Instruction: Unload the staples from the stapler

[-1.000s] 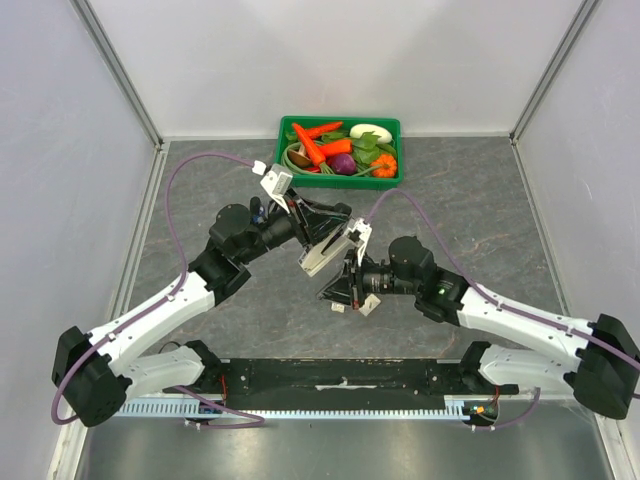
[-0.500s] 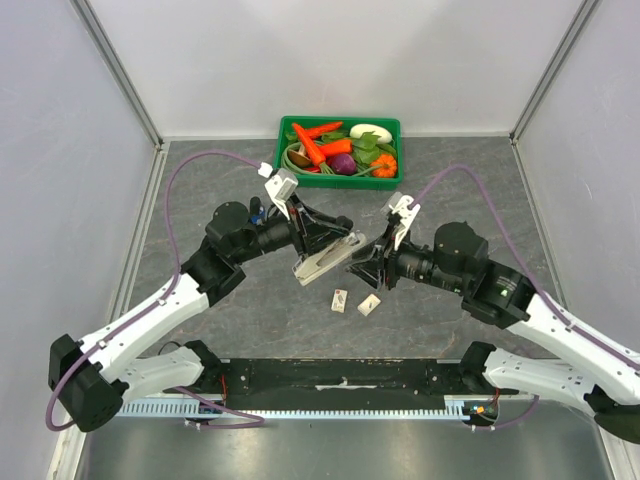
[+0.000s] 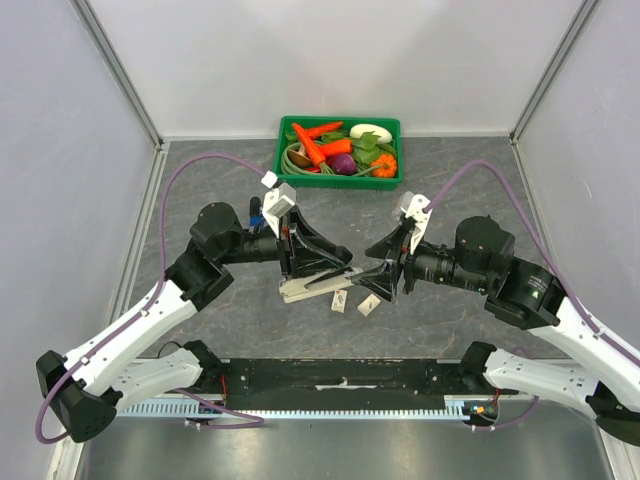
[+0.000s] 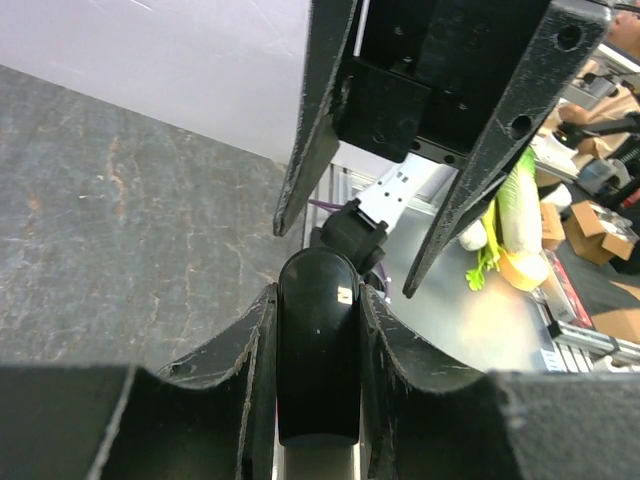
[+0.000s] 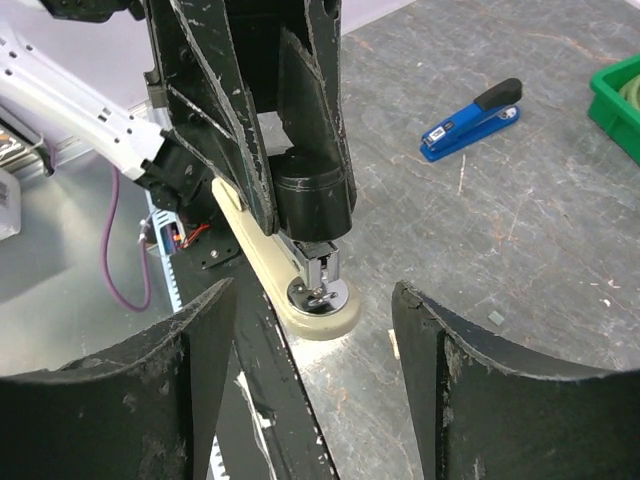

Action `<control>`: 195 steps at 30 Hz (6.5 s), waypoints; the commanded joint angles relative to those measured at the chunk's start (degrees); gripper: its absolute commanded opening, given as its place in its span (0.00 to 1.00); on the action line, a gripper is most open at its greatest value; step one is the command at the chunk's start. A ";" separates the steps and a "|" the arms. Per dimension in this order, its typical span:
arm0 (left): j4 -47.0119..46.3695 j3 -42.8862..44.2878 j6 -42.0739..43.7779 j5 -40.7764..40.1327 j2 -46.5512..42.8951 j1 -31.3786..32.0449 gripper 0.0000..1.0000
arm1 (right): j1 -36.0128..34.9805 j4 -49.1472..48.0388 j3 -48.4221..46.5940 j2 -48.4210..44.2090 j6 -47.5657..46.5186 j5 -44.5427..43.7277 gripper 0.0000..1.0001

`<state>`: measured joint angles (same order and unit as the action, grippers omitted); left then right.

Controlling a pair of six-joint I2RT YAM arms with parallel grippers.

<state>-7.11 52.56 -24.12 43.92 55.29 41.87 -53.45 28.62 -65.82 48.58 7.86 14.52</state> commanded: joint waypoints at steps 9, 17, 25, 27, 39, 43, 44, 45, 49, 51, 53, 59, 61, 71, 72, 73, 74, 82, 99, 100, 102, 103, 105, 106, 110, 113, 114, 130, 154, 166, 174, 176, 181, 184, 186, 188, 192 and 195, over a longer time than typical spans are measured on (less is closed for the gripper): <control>-10.02 0.97 -5.23 10.04 -0.62 0.14 0.02 | -0.16 -3.21 -0.54 3.89 -0.12 8.85 0.70; -12.92 0.09 -7.08 11.36 0.70 0.50 0.02 | -0.16 -6.30 -0.01 5.65 0.93 11.40 0.54; -15.90 0.36 -8.40 10.22 1.14 0.58 0.02 | -0.16 -8.31 4.03 5.04 2.16 13.25 0.22; -16.87 0.44 -8.57 8.65 1.05 0.58 0.02 | -0.16 -9.89 6.31 4.51 3.21 13.95 0.18; -30.13 -3.94 -14.55 -6.82 -0.53 0.76 0.02 | -0.16 -23.15 21.85 0.91 11.73 16.67 0.09; -34.36 -6.41 -16.48 -12.71 -0.36 1.11 0.02 | -0.16 -32.29 27.23 1.70 15.86 17.55 0.06; -35.41 -6.93 -16.92 -13.85 -0.09 1.20 0.02 | -0.25 -34.66 28.20 2.13 16.74 17.73 0.06; -36.21 -7.29 -17.27 -15.43 0.08 1.29 0.02 | -0.34 -36.95 29.08 2.48 17.27 17.91 0.06; -39.46 -8.78 -18.94 -18.95 1.83 1.90 0.02 | -1.13 -41.18 29.96 4.24 17.63 17.38 0.06; -41.13 -9.75 -20.00 -20.97 2.54 2.16 0.02 | -1.57 -42.77 29.88 5.38 17.63 17.21 0.06; -42.98 -10.80 -20.88 -23.08 3.24 2.69 0.02 | -1.83 -44.61 29.70 6.88 17.80 17.03 0.06; -45.70 -13.62 -19.83 -32.39 3.60 5.33 0.02 | -2.97 -51.73 29.44 11.01 19.21 15.89 0.06; -46.41 -13.97 -18.95 -35.64 3.77 6.55 0.02 | -3.06 -53.40 29.26 11.80 19.65 14.92 0.06; -50.01 -15.99 -14.73 -46.20 5.97 7.35 0.02 | -3.06 -48.40 25.57 13.47 16.14 6.93 0.08; -50.01 -16.25 -14.64 -46.99 6.06 7.53 0.02 | -3.06 -47.88 25.39 13.73 15.44 5.88 0.09; -49.93 -16.52 -14.64 -47.78 6.15 7.35 0.02 | -3.06 -46.91 24.96 14.09 14.65 4.82 0.10; -49.84 -16.78 -14.55 -48.31 6.41 7.44 0.02 | -3.06 -46.29 24.61 14.61 13.34 4.03 0.11; -45.01 -19.42 -15.87 -55.78 5.36 7.44 0.02 | -3.06 -45.75 22.76 17.25 7.79 -0.19 0.17; -38.42 -18.28 -16.66 -56.14 5.53 7.44 0.02 | -3.06 -45.85 17.13 21.21 3.22 0.16 0.39; -37.63 -18.02 -16.40 -56.14 5.36 7.44 0.02 | -3.06 -45.67 16.78 21.38 3.04 0.07 0.40; -36.31 -17.93 -16.22 -56.23 5.01 7.61 0.02 | -3.06 -45.41 16.08 21.82 2.52 -0.11 0.40; -36.13 -17.93 -16.22 -56.14 4.83 7.44 0.02 | -3.06 -45.32 15.64 22.26 2.17 -0.11 0.41; -34.99 -17.75 -15.87 -56.14 4.83 7.44 0.02 | -3.06 -44.97 14.85 23.14 1.90 -0.02 0.41; -34.46 -17.84 -15.70 -56.14 4.83 7.44 0.02 | -3.06 -44.88 14.41 23.58 1.81 -0.02 0.41; -33.23 -17.49 -14.82 -56.40 5.01 7.35 0.02 | -3.06 -45.15 13.09 26.03 1.46 0.15 0.41; -31.92 -16.44 -13.15 -57.28 5.53 7.35 0.02 | -3.06 -45.32 11.86 28.32 1.28 -0.46 0.40; -31.47 -16.08 -12.28 -57.72 5.88 7.44 0.02 | -3.06 -45.41 11.51 29.02 1.28 -0.98 0.39; -35.24 -14.50 -0.94 -66.15 15.46 6.47 0.02 | 6.60 -55.94 11.15 40.36 12.52 6.20 0.22; -29.46 -8.70 3.99 -61.60 17.23 6.47 0.02 | 12.23 -43.32 10.45 35.19 10.35 2.28 0.34; -17.15 -5.63 7.59 -44.82 8.70 6.65 0.02 | 12.06 -31.71 11.68 21.13 2.87 9.02 0.54; -5.55 0.08 11.19 -32.60 6.76 6.47 0.02 | 10.74 -19.41 7.82 15.41 -2.40 16.76 0.64; -3.18 1.23 11.64 -31.36 6.68 6.39 0.02 | 9.43 -15.63 5.80 14.80 -4.16 16.33 0.64; -0.45 1.94 12.43 -30.47 5.10 6.47 0.02 | 7.57 -10.44 3.42 12.07 -4.08 9.40 0.65; 2.18 2.64 13.31 -32.66 3.87 6.47 0.02 | 7.49 -7.10 2.89 11.19 -2.94 3.85 0.66; 3.85 2.64 13.66 -36.34 2.73 6.39 0.02 | 7.57 -4.64 2.98 10.75 -2.41 2.36 0.66; 4.82 2.47 13.84 -40.47 1.76 6.39 0.02 | 7.48 -3.32 3.94 10.40 -1.80 2.18 0.65; 6.06 2.82 14.01 -48.21 0.35 6.47 0.02 | 7.48 -2.78 6.84 10.92 0.40 2.44 0.64; 5.36 3.43 13.31 -51.65 -0.62 6.47 0.02 | 7.48 -4.79 9.21 12.15 3.73 0.70 0.62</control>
<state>1.80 51.88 -11.97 -0.14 57.58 48.14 -45.91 24.10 -59.35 59.72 7.11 18.04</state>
